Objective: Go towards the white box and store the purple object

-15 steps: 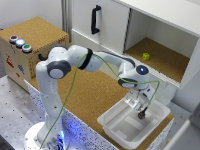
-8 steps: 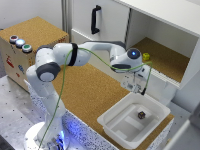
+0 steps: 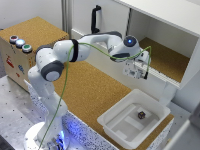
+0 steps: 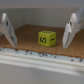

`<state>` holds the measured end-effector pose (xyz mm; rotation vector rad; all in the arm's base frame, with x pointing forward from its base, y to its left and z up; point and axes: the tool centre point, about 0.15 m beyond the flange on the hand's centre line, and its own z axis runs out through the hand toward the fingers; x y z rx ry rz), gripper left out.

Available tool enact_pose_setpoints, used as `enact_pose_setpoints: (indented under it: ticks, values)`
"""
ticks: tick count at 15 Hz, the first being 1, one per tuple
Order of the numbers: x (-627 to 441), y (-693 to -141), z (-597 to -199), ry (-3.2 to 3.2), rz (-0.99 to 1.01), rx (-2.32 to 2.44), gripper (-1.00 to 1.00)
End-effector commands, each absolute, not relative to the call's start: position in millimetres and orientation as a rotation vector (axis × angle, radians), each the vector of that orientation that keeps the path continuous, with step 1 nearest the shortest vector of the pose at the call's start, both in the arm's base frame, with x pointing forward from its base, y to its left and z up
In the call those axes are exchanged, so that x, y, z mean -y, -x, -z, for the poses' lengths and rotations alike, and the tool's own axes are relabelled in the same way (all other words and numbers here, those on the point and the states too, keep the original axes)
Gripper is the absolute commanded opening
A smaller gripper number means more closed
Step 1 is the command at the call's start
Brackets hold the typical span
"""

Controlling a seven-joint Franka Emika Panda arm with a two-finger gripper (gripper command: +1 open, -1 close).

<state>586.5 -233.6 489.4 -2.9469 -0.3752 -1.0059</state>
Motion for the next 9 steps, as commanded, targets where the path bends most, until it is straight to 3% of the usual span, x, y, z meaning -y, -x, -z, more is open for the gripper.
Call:
enact_pose_setpoints:
  ticks: [1,9]
  values:
    - [243,-677,-487,2.877,0.879,0.324,1.0]
    - [235,-727,-458,2.924,0.773,0.204,1.0]
